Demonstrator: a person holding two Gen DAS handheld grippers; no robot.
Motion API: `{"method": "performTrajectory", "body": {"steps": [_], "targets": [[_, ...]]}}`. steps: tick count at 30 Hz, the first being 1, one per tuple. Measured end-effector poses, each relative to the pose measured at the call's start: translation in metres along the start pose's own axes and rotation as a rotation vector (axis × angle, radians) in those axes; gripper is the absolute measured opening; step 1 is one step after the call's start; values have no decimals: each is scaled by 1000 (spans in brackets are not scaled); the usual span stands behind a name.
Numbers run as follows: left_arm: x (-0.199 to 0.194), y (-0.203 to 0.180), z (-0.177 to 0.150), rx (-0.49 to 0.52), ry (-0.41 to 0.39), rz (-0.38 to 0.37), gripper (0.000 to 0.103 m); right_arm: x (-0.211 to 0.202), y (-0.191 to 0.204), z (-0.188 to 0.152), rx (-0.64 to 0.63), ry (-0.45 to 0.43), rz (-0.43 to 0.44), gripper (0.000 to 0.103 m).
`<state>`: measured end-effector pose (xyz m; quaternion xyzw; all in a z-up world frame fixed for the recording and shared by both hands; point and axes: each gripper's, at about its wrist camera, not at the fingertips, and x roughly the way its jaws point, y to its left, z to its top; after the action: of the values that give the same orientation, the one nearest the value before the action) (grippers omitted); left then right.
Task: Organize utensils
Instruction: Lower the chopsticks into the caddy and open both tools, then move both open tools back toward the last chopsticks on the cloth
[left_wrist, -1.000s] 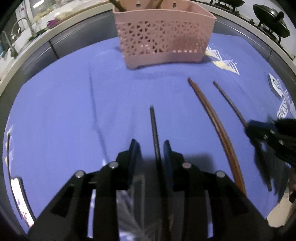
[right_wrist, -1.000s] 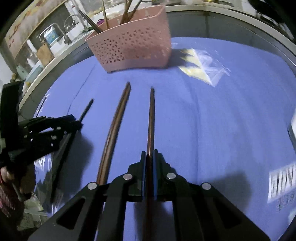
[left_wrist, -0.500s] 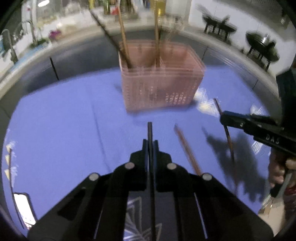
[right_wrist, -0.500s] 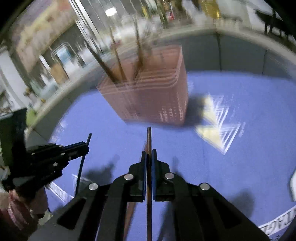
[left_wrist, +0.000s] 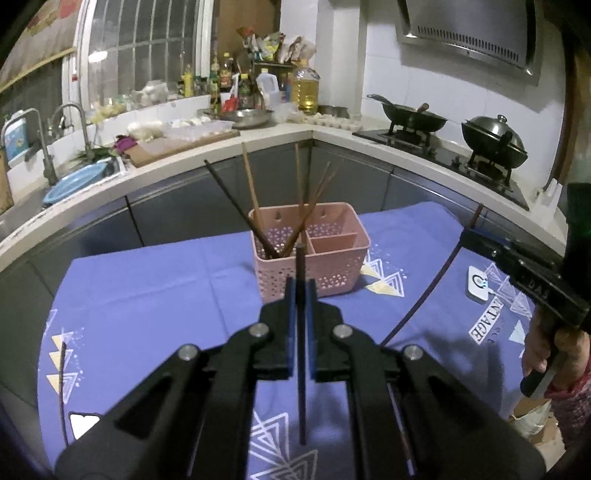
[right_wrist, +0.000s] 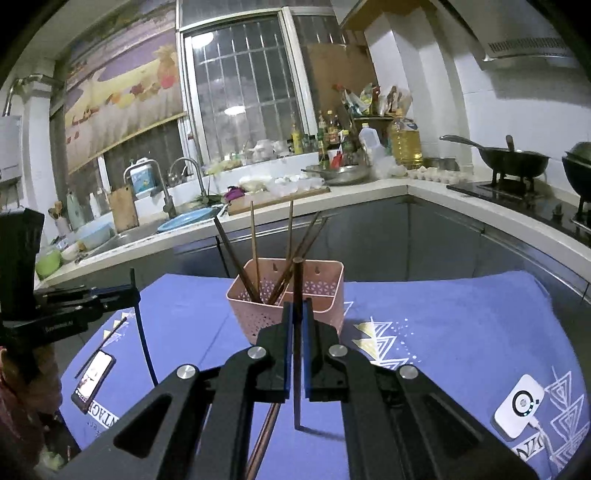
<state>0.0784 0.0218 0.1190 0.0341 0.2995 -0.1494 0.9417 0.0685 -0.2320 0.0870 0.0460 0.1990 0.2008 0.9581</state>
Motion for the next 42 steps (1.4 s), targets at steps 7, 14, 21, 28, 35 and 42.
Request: {"method": "performTrajectory", "body": {"steps": [7,14,21,28,35,42], "targets": [[-27,5,59,-11,-113,0,4,4,9,53,8,-31,66,5],[-32,8,147,-31,-235,37,4,33,21,133,9,-98,107,5],[23,18,170,-53,-191,73,4,92,28,143,-18,-39,88,5],[93,29,143,-84,-46,71,5,137,23,107,6,73,67,5],[121,34,107,-117,38,147,31,131,9,95,122,57,83,13],[74,44,72,-131,-52,234,31,89,-9,75,189,-8,78,47]]}}
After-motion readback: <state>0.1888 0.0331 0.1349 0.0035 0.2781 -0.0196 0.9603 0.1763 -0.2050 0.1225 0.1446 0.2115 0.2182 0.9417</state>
